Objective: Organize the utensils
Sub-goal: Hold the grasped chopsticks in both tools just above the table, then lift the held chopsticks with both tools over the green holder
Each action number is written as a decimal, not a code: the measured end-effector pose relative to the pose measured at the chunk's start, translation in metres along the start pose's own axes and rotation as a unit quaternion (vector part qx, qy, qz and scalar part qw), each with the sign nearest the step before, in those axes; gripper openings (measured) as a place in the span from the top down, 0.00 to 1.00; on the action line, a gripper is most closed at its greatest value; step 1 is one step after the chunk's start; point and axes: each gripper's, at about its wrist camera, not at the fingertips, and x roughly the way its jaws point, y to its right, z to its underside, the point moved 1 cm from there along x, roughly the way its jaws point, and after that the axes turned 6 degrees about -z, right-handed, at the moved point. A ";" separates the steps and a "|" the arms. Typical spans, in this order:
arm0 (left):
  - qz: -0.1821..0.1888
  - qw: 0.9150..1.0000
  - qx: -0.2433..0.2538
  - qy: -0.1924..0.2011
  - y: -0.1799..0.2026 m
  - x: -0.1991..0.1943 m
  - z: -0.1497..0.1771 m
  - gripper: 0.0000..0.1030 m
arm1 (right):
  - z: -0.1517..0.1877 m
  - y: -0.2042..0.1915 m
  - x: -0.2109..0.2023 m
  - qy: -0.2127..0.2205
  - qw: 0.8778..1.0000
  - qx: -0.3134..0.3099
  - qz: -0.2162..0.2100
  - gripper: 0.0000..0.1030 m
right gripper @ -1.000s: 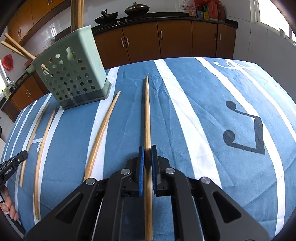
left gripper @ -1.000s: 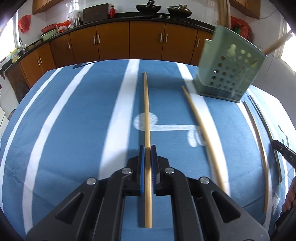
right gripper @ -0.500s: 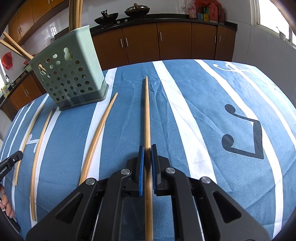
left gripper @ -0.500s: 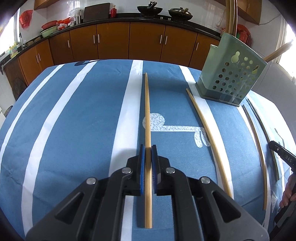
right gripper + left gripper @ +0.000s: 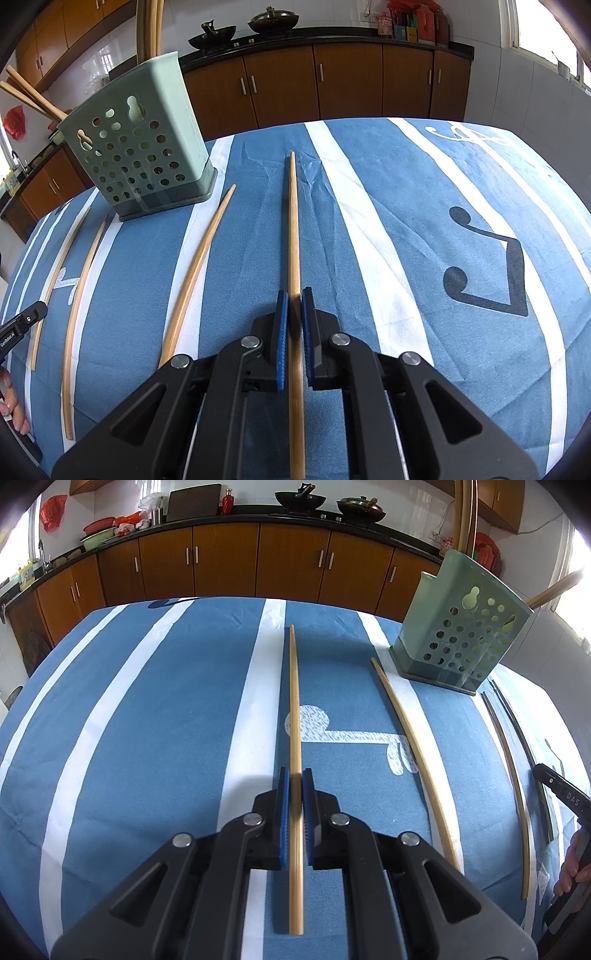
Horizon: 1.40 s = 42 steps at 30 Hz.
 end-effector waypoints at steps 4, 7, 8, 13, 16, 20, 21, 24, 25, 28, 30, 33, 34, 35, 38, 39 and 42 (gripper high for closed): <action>-0.003 1.000 0.003 0.000 0.000 -0.001 0.001 0.91 | 0.002 -0.001 -0.002 -0.001 1.000 -0.004 0.002 0.91; -0.010 1.000 0.015 0.000 0.003 -0.005 0.007 0.91 | 0.008 -0.001 -0.006 -0.002 1.000 -0.008 -0.001 0.91; -0.010 1.000 0.016 0.000 0.004 -0.007 0.008 0.91 | 0.009 0.000 -0.007 -0.002 1.000 -0.007 -0.005 0.91; -0.014 1.000 0.025 0.000 0.007 -0.012 0.016 0.92 | 0.011 0.001 -0.010 -0.003 1.000 -0.009 -0.009 0.92; -0.020 0.999 0.038 -0.002 0.009 -0.014 0.018 0.93 | 0.012 0.001 -0.015 0.001 1.000 -0.008 -0.009 0.92; -0.017 0.999 0.038 0.006 0.008 -0.026 0.014 0.93 | 0.006 0.002 -0.035 0.030 0.999 -0.005 -0.013 0.92; -0.015 0.999 0.035 0.012 0.007 -0.031 0.012 0.93 | 0.003 0.002 -0.042 0.039 0.999 -0.004 -0.015 0.92; -0.011 0.999 0.029 0.039 0.005 -0.051 0.001 0.93 | -0.007 0.002 -0.059 0.066 0.998 -0.004 -0.018 0.92; -0.011 0.999 0.028 0.045 0.005 -0.055 -0.001 0.93 | -0.011 0.002 -0.064 0.075 0.997 -0.005 -0.020 0.92; -0.006 0.997 0.020 0.075 0.002 -0.075 -0.012 0.93 | -0.021 0.001 -0.080 0.099 0.995 -0.003 -0.026 0.92; -0.003 0.995 0.013 0.095 0.000 -0.089 -0.020 0.93 | -0.027 0.000 -0.090 0.115 0.993 -0.002 -0.030 0.92; 0.002 0.993 0.000 0.119 -0.003 -0.105 -0.030 0.93 | -0.034 -0.002 -0.102 0.134 0.990 -0.002 -0.037 0.92; 0.005 0.992 -0.004 0.128 -0.004 -0.111 -0.033 0.93 | -0.036 -0.003 -0.105 0.139 0.989 -0.002 -0.039 0.92; 0.007 0.991 -0.008 0.136 -0.004 -0.117 -0.035 0.93 | -0.039 -0.003 -0.109 0.146 0.988 -0.003 -0.041 0.92; 0.016 0.987 -0.019 0.158 -0.006 -0.134 -0.042 0.93 | -0.043 -0.004 -0.115 0.156 0.987 -0.004 -0.046 0.92; 0.019 0.986 -0.020 0.163 -0.006 -0.137 -0.045 0.93 | -0.044 -0.005 -0.117 0.159 0.986 -0.005 -0.046 0.92; 0.022 0.984 -0.020 0.177 -0.005 -0.147 -0.051 0.93 | -0.047 -0.006 -0.120 0.163 0.985 -0.007 -0.048 0.92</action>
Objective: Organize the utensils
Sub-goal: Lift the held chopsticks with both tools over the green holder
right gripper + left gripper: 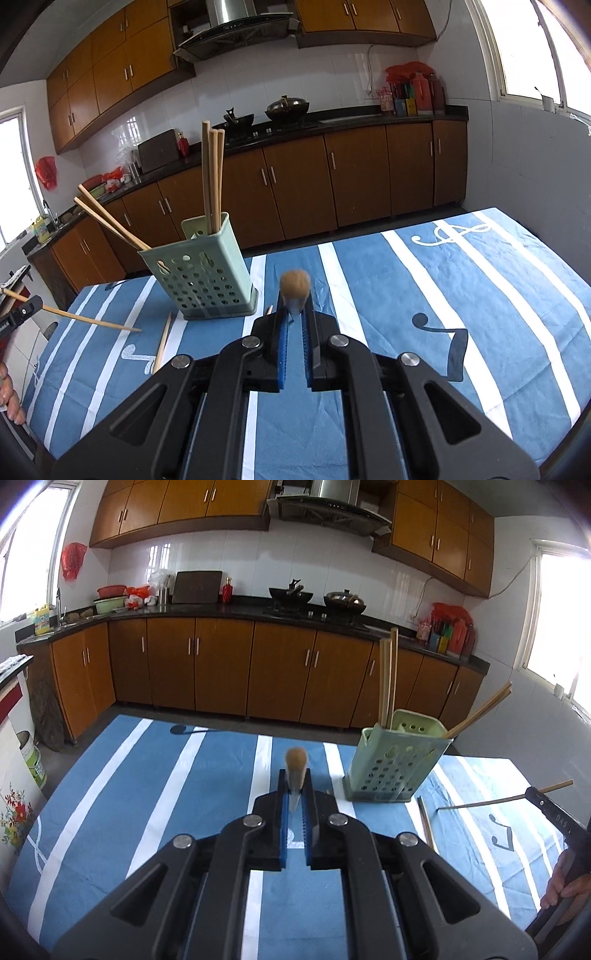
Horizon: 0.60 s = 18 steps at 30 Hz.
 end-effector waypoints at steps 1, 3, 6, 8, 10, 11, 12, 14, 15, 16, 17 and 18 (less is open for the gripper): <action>0.001 1.000 0.001 0.002 0.001 -0.001 -0.002 0.93 | -0.001 -0.001 0.000 0.001 1.000 -0.001 0.000 0.92; 0.003 1.000 0.002 0.006 0.003 -0.003 -0.006 0.93 | -0.002 -0.002 -0.002 0.003 1.000 -0.002 -0.002 0.92; 0.010 1.000 0.006 0.007 0.006 -0.005 -0.010 0.93 | -0.007 -0.006 -0.003 0.008 1.000 -0.010 -0.007 0.93; 0.016 1.000 0.012 0.013 0.011 -0.010 -0.015 0.93 | -0.013 -0.011 -0.006 0.016 1.000 -0.016 -0.014 0.93; 0.024 0.999 0.020 0.026 0.019 -0.018 -0.023 0.93 | -0.025 -0.018 -0.012 0.030 0.999 -0.022 -0.027 0.93; 0.028 0.999 0.022 0.032 0.022 -0.022 -0.027 0.93 | -0.028 -0.022 -0.015 0.035 0.999 -0.023 -0.033 0.93; 0.034 0.998 0.024 0.039 0.026 -0.026 -0.032 0.93 | -0.035 -0.025 -0.019 0.043 0.998 -0.025 -0.041 0.93; 0.048 0.997 0.026 0.048 0.034 -0.034 -0.041 0.93 | -0.047 -0.034 -0.028 0.060 0.996 -0.030 -0.058 0.93; 0.056 0.997 0.026 0.052 0.038 -0.038 -0.045 0.93 | -0.051 -0.038 -0.031 0.067 0.995 -0.032 -0.063 0.93; 0.061 0.996 0.026 0.054 0.040 -0.040 -0.049 0.93 | -0.056 -0.041 -0.035 0.075 0.994 -0.034 -0.068 0.93; 0.070 0.996 0.027 0.057 0.045 -0.044 -0.054 0.93 | -0.062 -0.045 -0.040 0.085 0.993 -0.036 -0.075 0.93; 0.077 0.995 0.027 0.060 0.048 -0.048 -0.058 0.93 | -0.066 -0.048 -0.043 0.092 0.992 -0.037 -0.080 0.93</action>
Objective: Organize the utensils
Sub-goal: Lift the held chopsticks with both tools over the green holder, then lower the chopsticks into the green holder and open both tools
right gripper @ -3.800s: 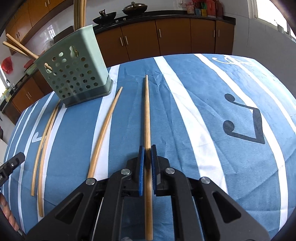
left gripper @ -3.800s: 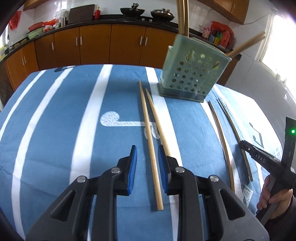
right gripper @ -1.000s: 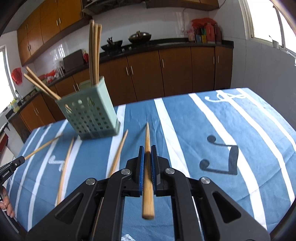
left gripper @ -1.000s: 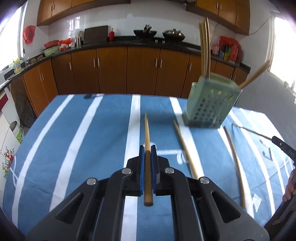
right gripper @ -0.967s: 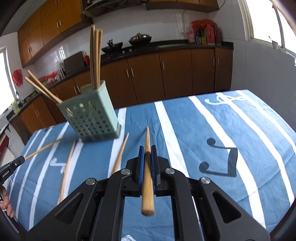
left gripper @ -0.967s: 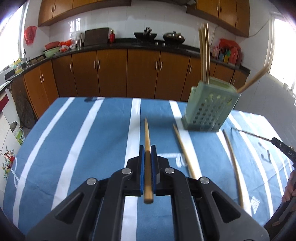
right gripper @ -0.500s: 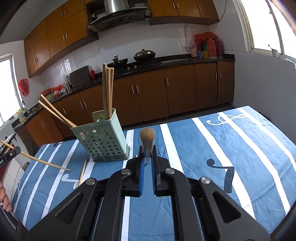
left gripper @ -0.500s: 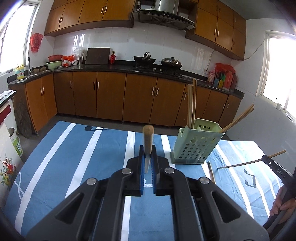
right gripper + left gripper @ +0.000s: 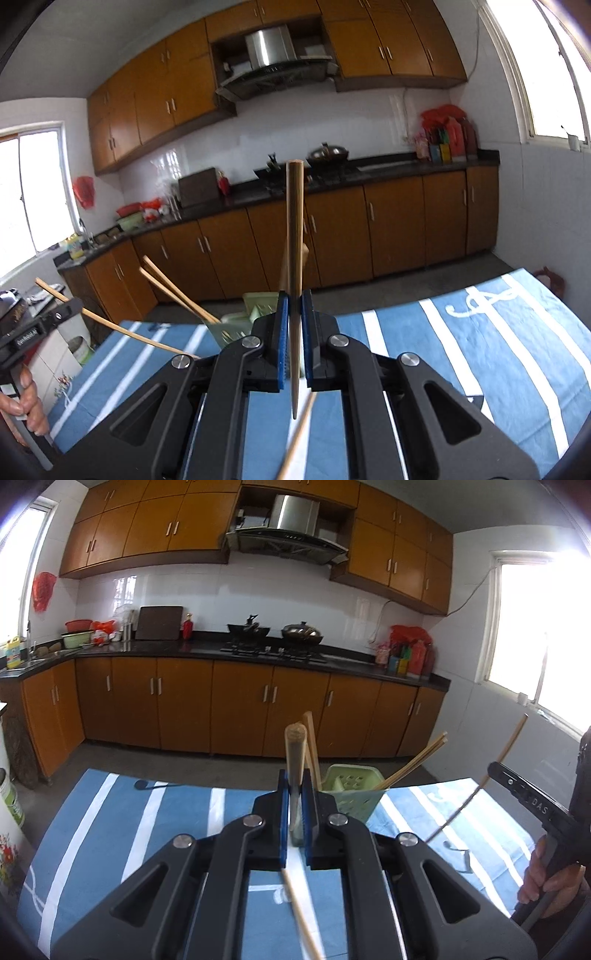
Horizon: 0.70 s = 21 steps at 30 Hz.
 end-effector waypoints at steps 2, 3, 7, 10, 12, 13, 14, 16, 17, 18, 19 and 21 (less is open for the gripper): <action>0.012 1.000 0.001 0.006 0.007 -0.004 -0.008 0.93 | -0.009 -0.005 -0.002 0.014 1.000 -0.003 -0.008 0.93; 0.016 1.000 0.001 0.009 0.010 -0.006 -0.011 0.93 | -0.013 -0.007 -0.003 0.021 1.000 -0.004 -0.010 0.93; 0.025 0.999 0.008 0.020 0.023 -0.008 -0.021 0.93 | -0.027 -0.010 0.001 0.043 0.999 0.001 -0.013 0.93; 0.031 0.999 0.013 0.026 0.032 -0.002 -0.034 0.93 | -0.039 -0.012 0.007 0.062 0.998 0.009 -0.012 0.93; 0.031 0.999 0.012 0.030 0.038 0.005 -0.044 0.93 | -0.045 -0.013 0.013 0.076 0.997 0.011 -0.007 0.93; 0.030 0.999 0.011 0.032 0.041 0.008 -0.049 0.93 | -0.047 -0.013 0.016 0.081 0.997 0.014 -0.004 0.93; 0.032 0.999 0.004 0.030 0.043 0.014 -0.056 0.93 | -0.050 -0.012 0.022 0.086 0.996 0.020 -0.002 0.93; 0.034 0.999 0.001 0.029 0.045 0.023 -0.062 0.93 | -0.054 -0.011 0.031 0.093 0.995 0.027 0.001 0.93; 0.028 0.999 0.009 0.027 0.048 0.030 -0.066 0.93 | -0.055 -0.010 0.037 0.095 0.995 0.028 0.006 0.93; 0.025 0.999 0.011 0.023 0.050 0.035 -0.067 0.93 | -0.053 -0.009 0.042 0.095 0.995 0.029 0.008 0.93; 0.026 0.999 0.011 0.018 0.050 0.041 -0.067 0.93 | -0.053 -0.008 0.049 0.092 0.995 0.030 0.011 0.93; 0.026 1.000 0.012 0.008 0.051 0.053 -0.065 0.93 | -0.048 -0.009 0.063 0.085 0.996 0.028 0.017 0.93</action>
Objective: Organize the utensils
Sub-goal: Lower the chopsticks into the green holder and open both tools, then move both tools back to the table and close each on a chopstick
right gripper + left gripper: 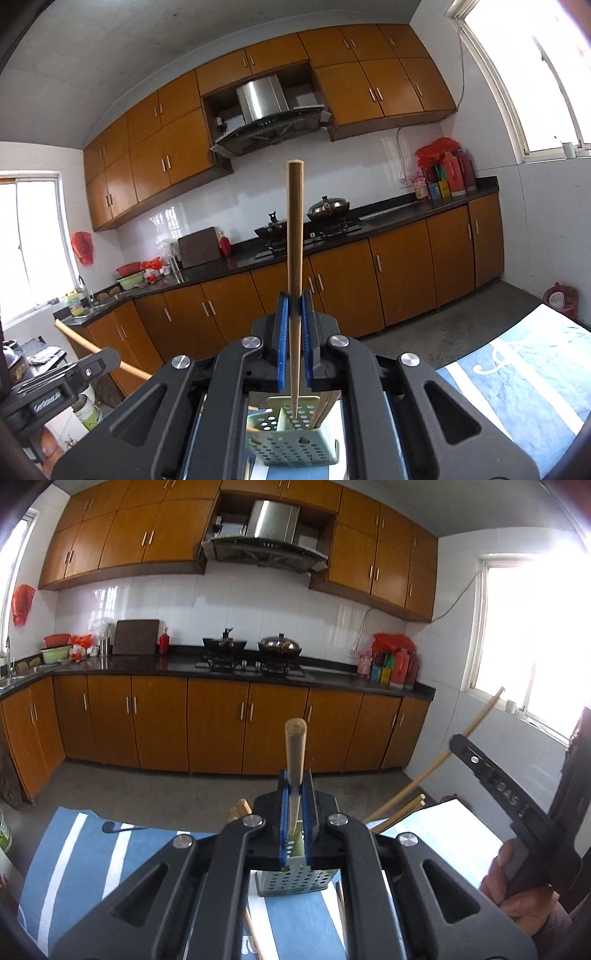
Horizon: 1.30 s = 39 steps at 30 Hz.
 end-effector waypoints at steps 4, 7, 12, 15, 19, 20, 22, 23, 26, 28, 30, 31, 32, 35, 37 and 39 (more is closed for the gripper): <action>-0.002 1.000 -0.001 -0.017 -0.001 0.022 0.008 0.93 | 0.017 0.001 0.026 -0.030 1.000 0.005 0.004 0.93; -0.003 1.000 0.002 -0.027 -0.003 0.035 0.014 0.93 | 0.024 0.003 0.037 -0.046 0.999 0.009 0.002 0.93; -0.004 0.999 0.000 -0.047 -0.009 0.053 0.027 0.93 | 0.036 0.009 0.045 -0.067 0.998 0.016 0.000 0.93; -0.005 0.998 -0.003 -0.055 -0.011 0.061 0.031 0.93 | 0.039 0.010 0.046 -0.079 0.997 0.015 -0.004 0.92; -0.009 0.998 -0.011 -0.064 -0.016 0.069 0.032 0.93 | 0.038 0.007 0.045 -0.091 0.996 0.011 -0.007 0.92; -0.008 0.998 -0.017 -0.064 -0.018 0.069 0.032 0.93 | 0.037 0.008 0.044 -0.091 0.996 0.011 -0.007 0.91; -0.008 0.998 -0.022 -0.061 -0.020 0.066 0.031 0.92 | 0.033 0.008 0.037 -0.089 0.996 0.009 -0.012 0.86; -0.009 0.998 -0.023 -0.060 -0.020 0.064 0.029 0.92 | 0.032 0.008 0.036 -0.088 0.996 0.008 -0.012 0.84; -0.010 0.998 -0.026 -0.050 -0.022 0.053 0.027 0.91 | 0.027 0.006 0.020 -0.078 0.997 -0.002 0.000 0.76; -0.010 0.999 -0.031 -0.042 -0.024 0.043 0.026 0.91 | 0.026 0.006 0.012 -0.069 0.998 -0.002 0.003 0.69; -0.011 0.999 -0.034 -0.034 -0.025 0.035 0.025 0.90 | 0.022 0.009 0.001 -0.063 0.998 0.003 0.007 0.69; -0.012 0.999 -0.037 -0.030 -0.027 0.029 0.024 0.90 | 0.020 0.011 -0.004 -0.060 0.998 0.007 0.009 0.69; -0.013 0.999 -0.039 -0.028 -0.028 0.025 0.024 0.90 | 0.019 0.013 -0.011 -0.059 0.998 0.012 0.013 0.69; -0.012 0.999 -0.045 -0.019 -0.032 0.009 0.025 0.90 | 0.021 0.021 -0.025 -0.062 0.998 0.019 0.023 0.69; -0.014 0.999 -0.046 -0.015 -0.035 -0.003 0.030 0.89 | 0.030 0.028 -0.033 -0.075 0.996 0.025 0.033 0.68; -0.019 0.999 -0.046 -0.016 -0.040 -0.012 0.038 0.86 | 0.046 0.037 -0.038 -0.101 0.993 0.032 0.042 0.69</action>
